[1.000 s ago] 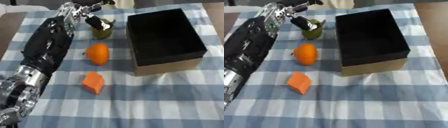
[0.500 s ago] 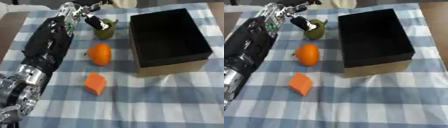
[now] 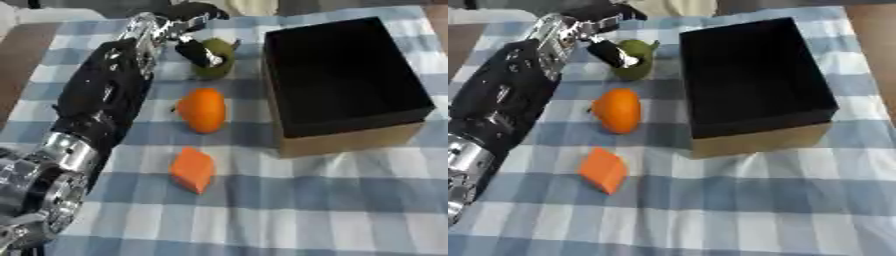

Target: Pick up objects on the table and place them in the box.

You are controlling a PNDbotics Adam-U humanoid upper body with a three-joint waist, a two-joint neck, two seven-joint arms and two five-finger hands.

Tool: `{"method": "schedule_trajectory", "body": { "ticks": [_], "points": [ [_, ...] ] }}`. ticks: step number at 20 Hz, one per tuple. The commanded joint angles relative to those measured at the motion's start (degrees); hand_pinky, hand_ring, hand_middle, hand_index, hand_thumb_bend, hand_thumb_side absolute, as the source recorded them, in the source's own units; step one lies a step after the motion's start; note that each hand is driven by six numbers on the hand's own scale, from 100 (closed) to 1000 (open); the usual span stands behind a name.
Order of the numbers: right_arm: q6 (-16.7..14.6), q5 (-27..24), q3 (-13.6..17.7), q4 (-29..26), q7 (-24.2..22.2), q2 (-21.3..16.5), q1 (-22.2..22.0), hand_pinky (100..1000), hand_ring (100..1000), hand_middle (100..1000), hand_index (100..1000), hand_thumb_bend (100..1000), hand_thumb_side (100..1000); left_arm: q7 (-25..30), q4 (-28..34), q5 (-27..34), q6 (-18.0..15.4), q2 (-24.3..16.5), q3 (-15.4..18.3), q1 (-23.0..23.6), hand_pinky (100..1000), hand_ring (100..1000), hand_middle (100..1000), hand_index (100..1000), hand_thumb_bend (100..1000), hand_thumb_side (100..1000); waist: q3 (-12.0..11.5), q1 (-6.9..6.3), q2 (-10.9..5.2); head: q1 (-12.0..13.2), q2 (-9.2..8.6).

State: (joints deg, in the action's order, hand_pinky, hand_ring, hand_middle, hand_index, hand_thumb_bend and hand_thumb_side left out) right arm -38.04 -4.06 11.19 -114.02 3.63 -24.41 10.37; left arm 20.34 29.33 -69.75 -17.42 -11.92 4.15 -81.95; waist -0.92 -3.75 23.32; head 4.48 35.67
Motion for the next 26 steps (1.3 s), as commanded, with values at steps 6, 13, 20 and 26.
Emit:
{"method": "schedule_trajectory", "body": {
  "ticks": [6, 13, 20, 26],
  "points": [
    [0.8, 0.7, 0.0, -0.6, 0.2, -0.4, 0.6, 920, 1000, 403, 909, 100, 470, -0.1, -0.4, -4.0, 2.6, -2.5, 0.4, -1.2, 1000, 973, 914, 976, 439, 395, 0.1, -1.03, 0.07, 0.1, -0.64],
    [1.3, 0.9, 0.0, -0.6, 0.7, -0.2, 0.7, 920, 1000, 402, 907, 100, 470, 0.0, -1.6, -5.1, 3.2, -2.5, 0.3, -1.2, 984, 961, 896, 919, 394, 429, 0.0, -1.20, 0.21, 0.3, -0.42],
    [1.4, 1.1, 0.1, -0.6, 1.1, -0.1, 0.5, 920, 1000, 400, 905, 100, 470, 1.3, -2.3, -9.8, 2.4, -2.3, -0.4, -1.2, 941, 926, 833, 756, 327, 493, 0.0, -1.15, 0.09, 0.6, -0.02],
    [1.4, 1.2, 0.1, -0.6, 1.5, -0.1, 0.3, 921, 1000, 399, 905, 100, 470, 1.7, -2.3, -11.2, 1.8, -2.0, -0.1, -1.2, 911, 904, 795, 686, 254, 381, 0.0, -1.09, -0.10, 0.8, 0.16]
  ]
}}
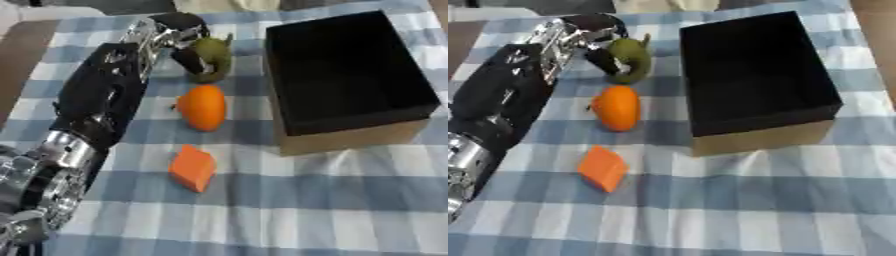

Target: Pick up objects on the table and place them in the box.

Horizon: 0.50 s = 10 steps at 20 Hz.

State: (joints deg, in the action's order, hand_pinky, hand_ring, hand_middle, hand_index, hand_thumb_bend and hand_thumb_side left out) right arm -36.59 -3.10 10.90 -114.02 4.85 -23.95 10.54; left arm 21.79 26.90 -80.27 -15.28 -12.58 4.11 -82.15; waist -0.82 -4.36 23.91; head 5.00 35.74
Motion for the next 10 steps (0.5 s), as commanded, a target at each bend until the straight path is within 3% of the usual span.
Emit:
{"method": "schedule_trajectory", "body": {
  "ticks": [1, 2, 6, 10],
  "points": [
    [0.0, 0.3, 0.4, -0.6, 0.3, -0.6, 0.1, 921, 1000, 399, 905, 100, 470, 0.3, 0.1, -0.3, -0.4, -1.2, 0.0, -0.9, 909, 903, 793, 684, 247, 366, -0.1, -0.48, -0.73, 0.2, 0.13],
    [0.1, 0.3, 0.4, -0.6, 0.4, -0.6, 0.0, 921, 1000, 398, 905, 100, 470, 0.4, 0.1, 0.3, -0.6, -1.1, 0.1, -0.8, 898, 896, 786, 677, 214, 237, -0.1, -0.46, -0.77, 0.2, 0.22],
    [0.1, 0.5, 0.5, -0.6, 0.7, -0.5, -0.3, 922, 1000, 398, 905, 100, 471, 2.0, 0.2, 4.5, -1.7, -0.7, -0.1, -0.9, 883, 885, 775, 675, 100, 233, -0.1, -0.36, -1.08, 0.1, 0.66],
    [0.3, 0.7, 0.6, -0.6, 1.0, -0.6, -0.8, 922, 1000, 399, 905, 100, 470, 3.6, 0.6, 8.9, -2.2, -0.7, -0.8, -1.2, 878, 881, 774, 675, 100, 248, -0.4, -0.32, -1.56, 0.0, 1.12]
  ]
}}
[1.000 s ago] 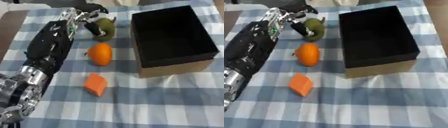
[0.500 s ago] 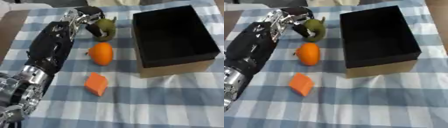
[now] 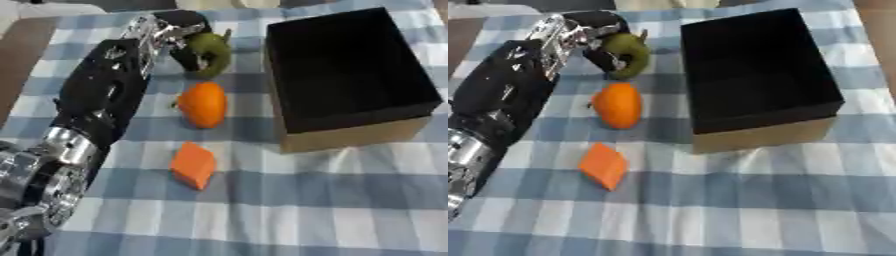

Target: Pick up objects on the table and place them in the box.

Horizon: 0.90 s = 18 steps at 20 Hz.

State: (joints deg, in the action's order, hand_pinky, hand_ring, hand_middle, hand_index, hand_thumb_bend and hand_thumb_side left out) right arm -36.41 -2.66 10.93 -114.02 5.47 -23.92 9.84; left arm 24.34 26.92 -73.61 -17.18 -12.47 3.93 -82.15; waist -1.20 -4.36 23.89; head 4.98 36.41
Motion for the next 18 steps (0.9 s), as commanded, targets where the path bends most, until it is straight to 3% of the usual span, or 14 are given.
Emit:
{"method": "schedule_trajectory", "body": {
  "ticks": [1, 11, 18],
  "points": [
    [0.2, 0.2, 0.6, -0.6, 0.4, -0.6, -0.1, 922, 1000, 399, 904, 100, 470, 1.4, 0.6, 3.2, -0.5, -0.8, -0.9, -1.3, 877, 880, 774, 675, 100, 251, -0.1, -0.32, -1.70, -0.1, 0.55],
    [0.3, 0.0, 0.6, -0.6, 1.0, -1.1, -1.1, 922, 1000, 402, 903, 100, 470, 1.8, 1.9, 9.5, -0.4, -0.7, -2.4, -1.7, 791, 818, 724, 645, 100, 245, -0.7, -0.18, -3.11, -0.3, 1.18],
    [0.4, -0.4, 0.6, -0.6, 1.0, -1.3, -1.4, 921, 1000, 404, 903, 100, 470, 0.1, 3.0, 11.1, -1.8, -0.9, -3.1, -1.8, 719, 758, 684, 696, 100, 217, -1.0, -0.13, -3.78, -0.3, 1.28]
  ]
}}
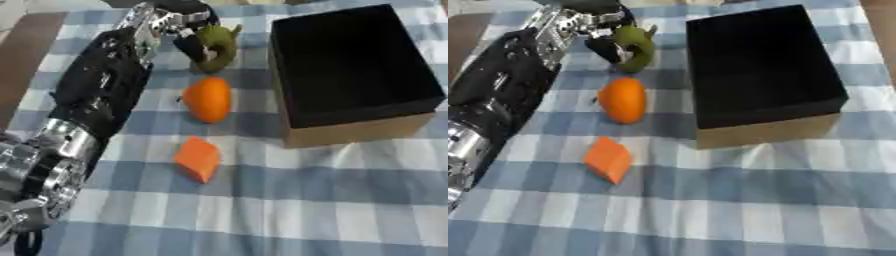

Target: Pick up objects on the table and place them in the box.

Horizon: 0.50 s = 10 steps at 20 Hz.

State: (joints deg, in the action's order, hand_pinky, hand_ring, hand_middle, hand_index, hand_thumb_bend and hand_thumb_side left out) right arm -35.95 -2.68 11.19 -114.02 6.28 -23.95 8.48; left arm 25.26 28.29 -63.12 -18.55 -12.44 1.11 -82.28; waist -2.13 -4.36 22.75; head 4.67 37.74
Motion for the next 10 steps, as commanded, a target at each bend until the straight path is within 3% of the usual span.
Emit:
{"method": "schedule_trajectory", "body": {
  "ticks": [1, 10],
  "points": [
    [0.0, -0.4, 0.4, -0.6, 0.2, -1.3, -0.1, 921, 1000, 404, 903, 100, 470, -1.2, 1.9, 0.6, -0.8, -0.9, -0.4, -1.7, 714, 753, 682, 698, 100, 215, -0.1, -0.13, -2.73, 0.0, -0.01],
    [0.1, -0.8, 0.5, -0.6, 0.2, -1.7, -0.2, 922, 1000, 408, 903, 100, 470, -4.3, 3.3, 0.9, -4.7, -0.7, -1.2, -2.1, 677, 720, 677, 699, 100, 187, -0.2, -0.36, -3.29, -0.2, 0.13]
  ]
}}
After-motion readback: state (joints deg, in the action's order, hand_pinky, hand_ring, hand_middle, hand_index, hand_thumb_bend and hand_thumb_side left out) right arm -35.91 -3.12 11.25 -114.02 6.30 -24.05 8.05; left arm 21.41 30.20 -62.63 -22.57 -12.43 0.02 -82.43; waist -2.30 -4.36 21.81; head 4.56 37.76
